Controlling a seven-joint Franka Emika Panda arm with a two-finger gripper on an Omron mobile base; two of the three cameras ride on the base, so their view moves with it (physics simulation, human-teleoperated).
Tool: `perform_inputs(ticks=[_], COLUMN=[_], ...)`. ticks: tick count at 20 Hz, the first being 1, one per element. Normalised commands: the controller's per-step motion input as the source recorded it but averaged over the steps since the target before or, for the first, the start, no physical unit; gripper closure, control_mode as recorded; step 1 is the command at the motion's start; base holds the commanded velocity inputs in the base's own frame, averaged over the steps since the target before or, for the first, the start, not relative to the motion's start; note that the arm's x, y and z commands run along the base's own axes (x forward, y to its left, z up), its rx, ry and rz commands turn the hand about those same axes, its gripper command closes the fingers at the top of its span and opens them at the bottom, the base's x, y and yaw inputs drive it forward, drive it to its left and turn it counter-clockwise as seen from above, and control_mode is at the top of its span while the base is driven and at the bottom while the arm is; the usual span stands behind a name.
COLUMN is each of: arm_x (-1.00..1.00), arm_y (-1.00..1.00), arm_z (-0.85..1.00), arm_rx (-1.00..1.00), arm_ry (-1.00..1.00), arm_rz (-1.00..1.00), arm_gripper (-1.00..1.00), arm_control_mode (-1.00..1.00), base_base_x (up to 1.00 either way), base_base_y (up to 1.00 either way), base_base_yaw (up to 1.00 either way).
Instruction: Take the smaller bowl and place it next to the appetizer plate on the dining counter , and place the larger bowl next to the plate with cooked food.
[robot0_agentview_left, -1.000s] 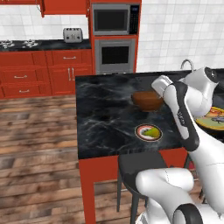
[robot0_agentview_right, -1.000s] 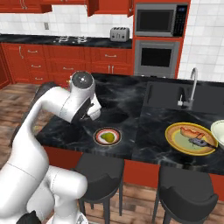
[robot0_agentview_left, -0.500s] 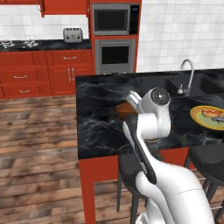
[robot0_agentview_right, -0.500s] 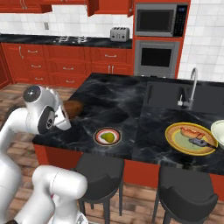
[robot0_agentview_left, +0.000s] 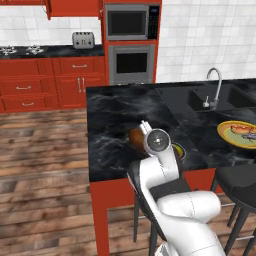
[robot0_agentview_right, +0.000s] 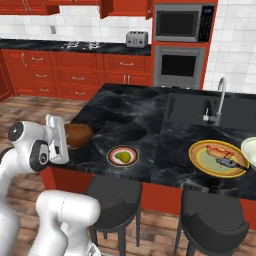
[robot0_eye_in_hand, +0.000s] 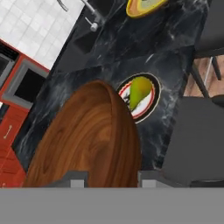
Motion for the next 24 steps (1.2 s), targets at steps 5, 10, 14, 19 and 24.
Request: perform_inputs(ticks=[5, 10, 14, 19, 24], arm_x=[-0.04, 0.04, 0.14, 0.17, 0.34], arm_y=[0.29, 0.02, 0.00, 0.09, 0.00], arm_z=[-0.27, -0.33, -0.30, -0.05, -0.03], arm_rx=[0.01, 0.00, 0.00, 0.00, 0.00], arm_ry=[-0.19, -0.07, 0.00, 0.00, 0.01], arm_rz=[-0.19, -0.21, -0.21, -0.16, -0.15], arm_gripper=[1.00, 1.00, 1.00, 1.00, 1.00], arm_control_mode=[-1.00, -1.00, -1.00, -1.00, -1.00], base_base_x=[0.00, 0.00, 0.00, 0.00, 0.00], base_base_y=[0.00, 0.00, 0.00, 0.00, 0.00], base_base_yaw=[0.00, 0.00, 0.00, 0.00, 0.00])
